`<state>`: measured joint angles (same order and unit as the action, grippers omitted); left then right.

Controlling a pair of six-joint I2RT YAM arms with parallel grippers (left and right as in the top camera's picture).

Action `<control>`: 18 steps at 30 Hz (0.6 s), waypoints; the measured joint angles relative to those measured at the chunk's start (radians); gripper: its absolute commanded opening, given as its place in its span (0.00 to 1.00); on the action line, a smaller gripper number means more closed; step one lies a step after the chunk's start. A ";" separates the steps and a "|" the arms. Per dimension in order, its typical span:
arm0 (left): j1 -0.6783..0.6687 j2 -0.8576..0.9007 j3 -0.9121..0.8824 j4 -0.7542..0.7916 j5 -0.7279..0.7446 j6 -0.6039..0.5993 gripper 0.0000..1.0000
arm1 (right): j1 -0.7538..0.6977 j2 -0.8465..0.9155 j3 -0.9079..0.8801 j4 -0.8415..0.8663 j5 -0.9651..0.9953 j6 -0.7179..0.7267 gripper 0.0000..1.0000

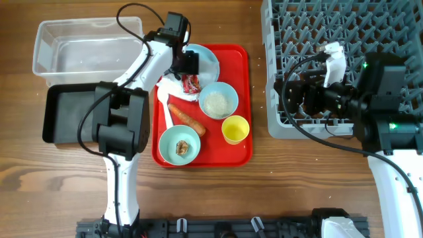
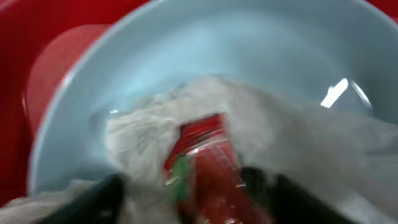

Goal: Sort waste into correct bins and load items into the dishwasher rack
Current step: 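Reach left gripper to the tissue and red wrapper and grasp them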

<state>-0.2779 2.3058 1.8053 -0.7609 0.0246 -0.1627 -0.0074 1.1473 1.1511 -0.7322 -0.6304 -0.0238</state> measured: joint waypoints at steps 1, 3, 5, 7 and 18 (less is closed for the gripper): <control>-0.002 0.006 0.005 0.003 -0.015 0.000 0.04 | 0.000 0.000 0.000 -0.003 0.000 0.000 1.00; -0.002 0.015 0.013 0.006 -0.035 0.000 0.04 | 0.000 0.003 0.000 -0.006 0.003 0.000 1.00; -0.002 0.021 0.019 0.006 -0.045 -0.001 0.04 | 0.000 0.009 0.000 -0.013 0.006 0.000 1.00; -0.003 0.021 0.019 0.006 -0.047 -0.001 0.04 | 0.000 0.016 0.000 -0.019 0.013 0.000 1.00; 0.013 0.018 0.098 -0.167 -0.026 -0.001 0.04 | 0.000 0.026 0.000 -0.028 0.029 0.000 1.00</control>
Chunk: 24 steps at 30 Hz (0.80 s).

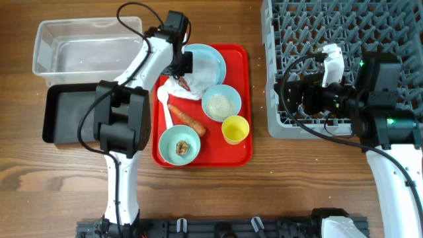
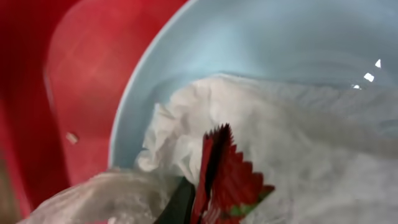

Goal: Sort waste into correct bins and load items into the dishwasher rack
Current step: 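Reach left gripper to the tissue and red wrapper and grasp them, then carry the tissue and wrapper left and drop into the clear bin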

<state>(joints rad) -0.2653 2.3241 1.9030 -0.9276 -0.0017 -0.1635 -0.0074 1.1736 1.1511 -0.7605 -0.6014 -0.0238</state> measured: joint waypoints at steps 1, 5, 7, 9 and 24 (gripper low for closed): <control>0.008 -0.002 0.029 -0.027 0.002 0.000 0.04 | 0.000 0.000 0.000 0.000 0.000 0.000 1.00; 0.060 -0.061 0.137 -0.103 0.007 0.000 0.04 | 0.000 0.000 0.000 0.000 0.000 0.000 1.00; 0.092 -0.109 0.170 -0.116 0.007 0.000 0.04 | 0.000 0.000 0.000 -0.001 0.000 0.000 1.00; 0.134 -0.169 0.187 -0.124 0.008 -0.003 0.04 | 0.000 0.000 0.000 -0.002 0.000 0.000 1.00; 0.525 -0.231 0.198 -0.094 0.029 -0.015 0.04 | 0.000 0.000 0.000 -0.002 0.000 0.000 1.00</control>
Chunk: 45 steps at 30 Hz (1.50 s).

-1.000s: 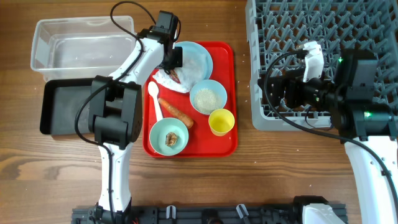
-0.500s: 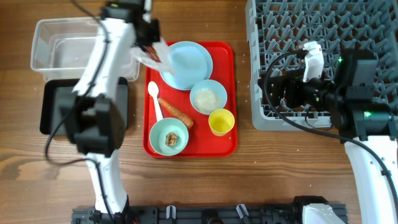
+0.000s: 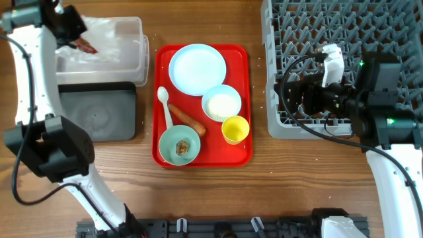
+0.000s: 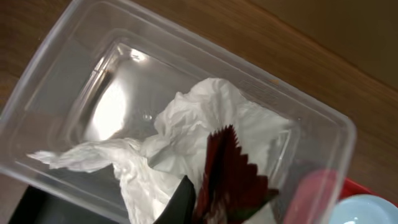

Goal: Sort waste into correct bins and load items into the dishwasher rack
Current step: 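Carry the tissue and wrapper left and drop into the clear bin, then move left gripper to the yellow cup and grasp its rim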

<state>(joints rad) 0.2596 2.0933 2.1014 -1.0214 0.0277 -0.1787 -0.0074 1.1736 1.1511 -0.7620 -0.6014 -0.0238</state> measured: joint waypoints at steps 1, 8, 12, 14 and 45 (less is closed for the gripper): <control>0.008 0.019 0.000 0.008 0.000 0.000 0.10 | 0.000 0.000 0.000 0.000 0.000 0.000 1.00; 0.008 0.135 0.000 0.076 0.000 -0.003 1.00 | 0.000 0.000 0.000 0.000 0.000 0.000 1.00; 0.008 0.138 0.000 0.094 0.001 -0.007 1.00 | 0.000 0.000 0.000 0.000 0.000 0.000 1.00; 0.008 0.138 0.000 0.088 0.002 -0.007 1.00 | 0.000 0.000 0.000 0.000 0.000 0.000 1.00; -0.552 -0.051 -0.187 -0.318 0.117 0.013 0.96 | 0.000 0.062 0.000 -0.002 0.000 0.000 1.00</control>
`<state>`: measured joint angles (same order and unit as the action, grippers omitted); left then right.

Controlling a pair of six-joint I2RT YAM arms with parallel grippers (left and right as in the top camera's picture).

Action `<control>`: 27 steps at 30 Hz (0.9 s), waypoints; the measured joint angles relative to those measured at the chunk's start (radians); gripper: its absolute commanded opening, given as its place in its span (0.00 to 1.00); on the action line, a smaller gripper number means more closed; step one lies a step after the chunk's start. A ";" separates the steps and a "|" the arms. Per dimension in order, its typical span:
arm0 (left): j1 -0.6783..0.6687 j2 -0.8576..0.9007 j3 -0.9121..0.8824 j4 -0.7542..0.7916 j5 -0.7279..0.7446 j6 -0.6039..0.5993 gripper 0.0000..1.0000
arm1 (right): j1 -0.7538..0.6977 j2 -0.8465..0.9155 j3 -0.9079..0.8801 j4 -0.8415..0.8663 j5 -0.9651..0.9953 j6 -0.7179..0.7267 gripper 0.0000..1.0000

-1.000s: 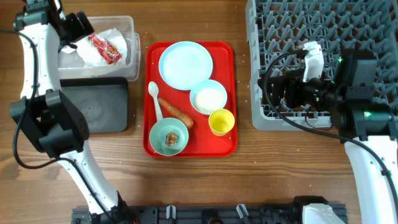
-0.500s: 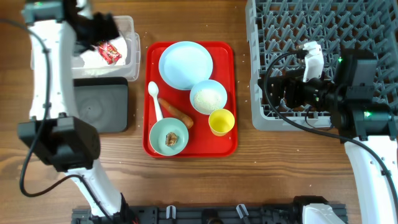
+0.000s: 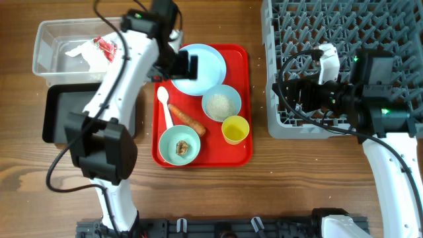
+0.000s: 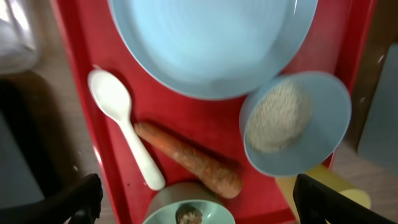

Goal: Sort waste into correct bins and load items into the dishwasher rack
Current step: 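Move left gripper to the yellow cup and grasp its rim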

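Observation:
My left gripper hangs open over the red tray, with nothing between its fingers. Below it lie a bare light-blue plate, a white spoon, a carrot, a bowl of grain, a yellow cup and a teal bowl with a food scrap. A red wrapper and white tissue lie in the clear bin. My right gripper sits over the front left of the grey dishwasher rack; how its jaws stand is unclear.
A black bin sits in front of the clear bin, left of the tray. The rack fills the back right of the wooden table. My left arm reaches across the bins toward the tray.
The left gripper held the red wrapper and tissue over the clear bin; now both lie in that bin and the gripper is open over the tray. The right arm has barely moved.
The left gripper was down at the wrapper and tissue on the blue plate. Then it was shut on the wrapper there, with the tissue around it. Later it held them over the clear bin, the plate bare. Now they lie in the bin.

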<state>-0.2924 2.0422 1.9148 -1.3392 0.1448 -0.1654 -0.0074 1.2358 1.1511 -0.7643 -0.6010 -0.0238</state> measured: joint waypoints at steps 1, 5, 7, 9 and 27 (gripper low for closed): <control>-0.015 0.000 -0.031 0.011 0.000 0.005 0.95 | 0.000 0.002 0.000 0.000 0.000 0.000 1.00; -0.064 0.003 -0.116 0.053 0.000 0.014 0.94 | 0.000 0.006 0.000 0.000 0.000 0.000 1.00; -0.090 0.003 -0.127 0.074 0.003 0.034 0.94 | 0.000 0.007 0.000 0.001 0.000 0.000 1.00; -0.126 0.003 -0.127 0.121 0.008 0.060 0.93 | 0.000 0.007 0.000 0.002 0.000 0.000 1.00; -0.374 0.003 -0.127 0.111 0.011 0.215 0.86 | 0.000 0.007 0.000 0.001 0.068 0.000 0.99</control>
<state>-0.6666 2.0449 1.7878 -1.2282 0.1555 0.0498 -0.0074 1.2427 1.1511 -0.7631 -0.5327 -0.0238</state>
